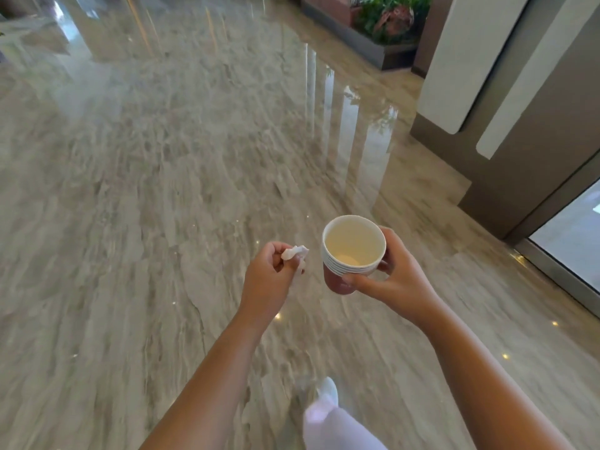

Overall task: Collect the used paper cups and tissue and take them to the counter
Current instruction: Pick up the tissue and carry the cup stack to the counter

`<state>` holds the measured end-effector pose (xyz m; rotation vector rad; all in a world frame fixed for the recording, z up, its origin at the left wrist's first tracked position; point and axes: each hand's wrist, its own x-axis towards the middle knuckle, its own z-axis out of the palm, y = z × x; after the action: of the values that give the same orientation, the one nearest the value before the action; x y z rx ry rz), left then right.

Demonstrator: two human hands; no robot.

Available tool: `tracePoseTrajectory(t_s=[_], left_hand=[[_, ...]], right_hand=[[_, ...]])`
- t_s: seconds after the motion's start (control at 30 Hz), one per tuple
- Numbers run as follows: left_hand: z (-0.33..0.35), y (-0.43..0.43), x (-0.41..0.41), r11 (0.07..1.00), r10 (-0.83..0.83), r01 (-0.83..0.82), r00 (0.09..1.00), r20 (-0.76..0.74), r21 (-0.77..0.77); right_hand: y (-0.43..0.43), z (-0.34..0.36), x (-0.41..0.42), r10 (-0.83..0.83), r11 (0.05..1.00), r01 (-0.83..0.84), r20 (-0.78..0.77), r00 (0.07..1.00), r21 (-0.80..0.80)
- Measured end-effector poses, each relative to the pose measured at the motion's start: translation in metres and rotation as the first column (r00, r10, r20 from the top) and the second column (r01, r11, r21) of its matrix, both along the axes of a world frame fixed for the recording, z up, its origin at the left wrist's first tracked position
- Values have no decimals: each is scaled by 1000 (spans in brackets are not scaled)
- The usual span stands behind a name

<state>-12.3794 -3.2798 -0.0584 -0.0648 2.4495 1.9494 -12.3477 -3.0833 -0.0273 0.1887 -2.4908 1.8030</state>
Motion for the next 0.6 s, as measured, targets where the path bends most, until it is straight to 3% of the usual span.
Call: tracePoseTrajectory(t_s=[0.23, 0.6], left_hand=[[25, 36, -175, 1000, 10, -9, 999, -54, 6], [7, 58, -465, 998, -51, 53, 997, -57, 34]], right_hand=[[34, 19, -180, -3, 1000, 3, -10, 1000, 12], [59, 12, -459, -27, 999, 27, -5, 1000, 45]])
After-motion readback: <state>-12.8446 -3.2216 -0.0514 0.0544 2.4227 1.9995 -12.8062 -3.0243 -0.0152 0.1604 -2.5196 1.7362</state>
